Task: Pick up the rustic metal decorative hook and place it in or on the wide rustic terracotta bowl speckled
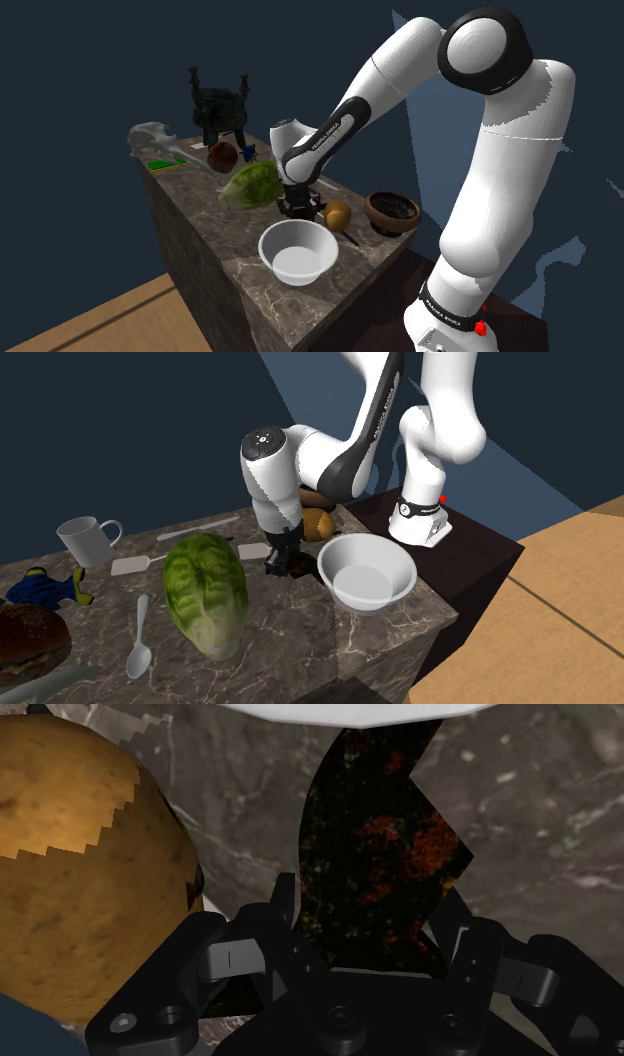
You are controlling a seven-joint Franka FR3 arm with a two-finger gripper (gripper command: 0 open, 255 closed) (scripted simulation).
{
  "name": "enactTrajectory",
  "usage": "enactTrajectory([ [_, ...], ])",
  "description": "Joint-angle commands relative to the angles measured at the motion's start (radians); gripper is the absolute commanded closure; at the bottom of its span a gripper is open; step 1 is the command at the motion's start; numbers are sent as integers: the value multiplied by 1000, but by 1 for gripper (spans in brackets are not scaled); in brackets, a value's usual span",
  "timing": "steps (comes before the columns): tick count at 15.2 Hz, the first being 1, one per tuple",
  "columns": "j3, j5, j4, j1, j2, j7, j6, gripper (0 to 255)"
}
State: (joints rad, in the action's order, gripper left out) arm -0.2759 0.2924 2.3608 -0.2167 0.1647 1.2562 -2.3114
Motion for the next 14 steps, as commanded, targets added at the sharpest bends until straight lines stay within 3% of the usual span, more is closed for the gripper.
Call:
enactTrajectory([
  [1,0,0,0,0,0,0,0,255],
  [14,-13,-72,-25,-5,-121,-67,133,255],
])
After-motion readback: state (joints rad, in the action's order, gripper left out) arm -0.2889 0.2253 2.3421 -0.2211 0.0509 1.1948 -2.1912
